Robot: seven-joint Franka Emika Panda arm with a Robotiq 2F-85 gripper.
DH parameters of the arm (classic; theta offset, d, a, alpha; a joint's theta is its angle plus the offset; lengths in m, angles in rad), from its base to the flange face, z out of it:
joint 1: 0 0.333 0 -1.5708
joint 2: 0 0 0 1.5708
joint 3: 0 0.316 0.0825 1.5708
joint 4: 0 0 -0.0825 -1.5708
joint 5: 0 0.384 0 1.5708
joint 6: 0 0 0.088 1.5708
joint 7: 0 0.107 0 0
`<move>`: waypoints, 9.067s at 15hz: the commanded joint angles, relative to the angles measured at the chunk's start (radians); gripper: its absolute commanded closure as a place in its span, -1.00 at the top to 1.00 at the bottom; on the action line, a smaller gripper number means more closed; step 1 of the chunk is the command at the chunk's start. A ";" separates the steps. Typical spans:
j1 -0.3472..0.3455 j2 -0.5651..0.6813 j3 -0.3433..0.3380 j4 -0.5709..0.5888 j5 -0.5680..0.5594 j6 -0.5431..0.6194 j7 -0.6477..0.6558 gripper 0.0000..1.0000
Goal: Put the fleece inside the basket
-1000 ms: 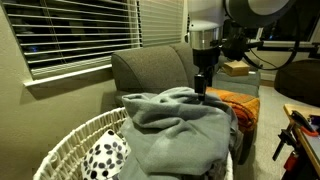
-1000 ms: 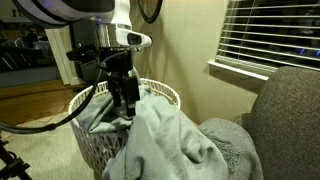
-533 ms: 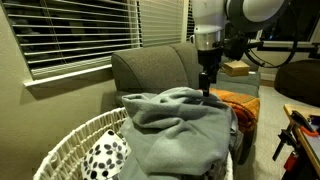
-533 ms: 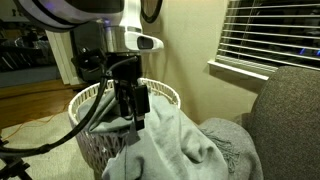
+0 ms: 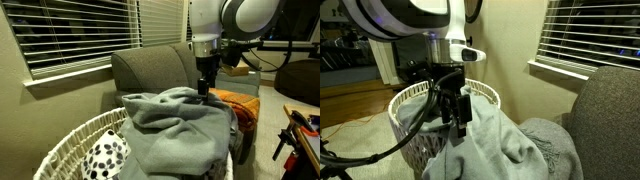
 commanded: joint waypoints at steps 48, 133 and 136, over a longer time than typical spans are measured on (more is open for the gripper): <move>0.121 -0.153 0.112 0.050 0.056 -0.081 -0.051 -0.94; 0.138 0.137 0.142 0.358 0.266 -0.375 -0.178 1.00; 0.129 0.140 0.125 0.332 0.265 -0.334 -0.159 1.00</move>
